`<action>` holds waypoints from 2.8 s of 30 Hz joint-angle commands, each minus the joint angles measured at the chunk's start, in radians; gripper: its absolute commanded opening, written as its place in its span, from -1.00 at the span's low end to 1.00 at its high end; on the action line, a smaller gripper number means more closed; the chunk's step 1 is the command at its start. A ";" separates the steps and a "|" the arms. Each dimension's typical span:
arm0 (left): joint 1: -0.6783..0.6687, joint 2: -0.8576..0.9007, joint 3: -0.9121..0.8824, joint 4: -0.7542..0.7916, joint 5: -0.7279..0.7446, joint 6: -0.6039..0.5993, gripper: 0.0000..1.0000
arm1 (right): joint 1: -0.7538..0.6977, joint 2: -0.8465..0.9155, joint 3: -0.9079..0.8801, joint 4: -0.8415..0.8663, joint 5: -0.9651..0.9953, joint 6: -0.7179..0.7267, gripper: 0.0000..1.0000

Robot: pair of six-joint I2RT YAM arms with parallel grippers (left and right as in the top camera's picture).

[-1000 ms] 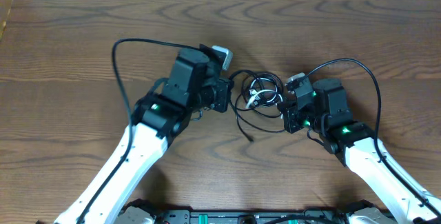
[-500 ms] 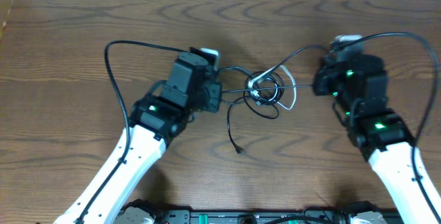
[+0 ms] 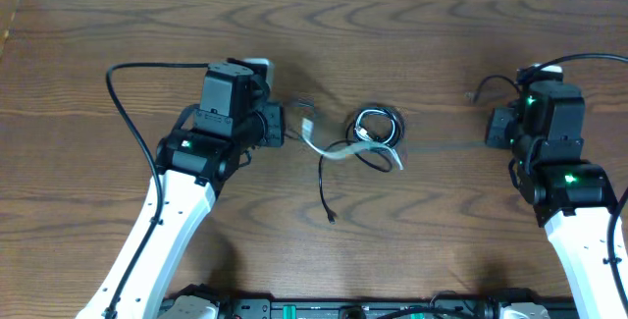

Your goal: Untangle cables

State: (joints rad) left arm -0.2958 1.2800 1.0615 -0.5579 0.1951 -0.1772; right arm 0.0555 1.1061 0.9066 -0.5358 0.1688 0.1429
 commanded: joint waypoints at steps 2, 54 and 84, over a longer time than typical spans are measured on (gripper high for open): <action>-0.012 0.007 0.002 -0.035 0.055 0.014 -0.20 | -0.006 0.011 0.021 -0.034 -0.041 -0.017 -0.91; -0.138 0.338 -0.013 0.040 0.085 0.027 0.57 | 0.192 0.642 0.021 0.381 -0.498 -0.001 0.35; -0.137 0.296 0.005 0.275 0.306 -0.031 0.60 | 0.265 0.202 0.068 0.334 -0.564 0.105 -0.98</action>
State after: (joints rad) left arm -0.4335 1.6009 1.0607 -0.3359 0.3630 -0.1646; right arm 0.2947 1.2995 0.9722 -0.1932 -0.3046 0.2317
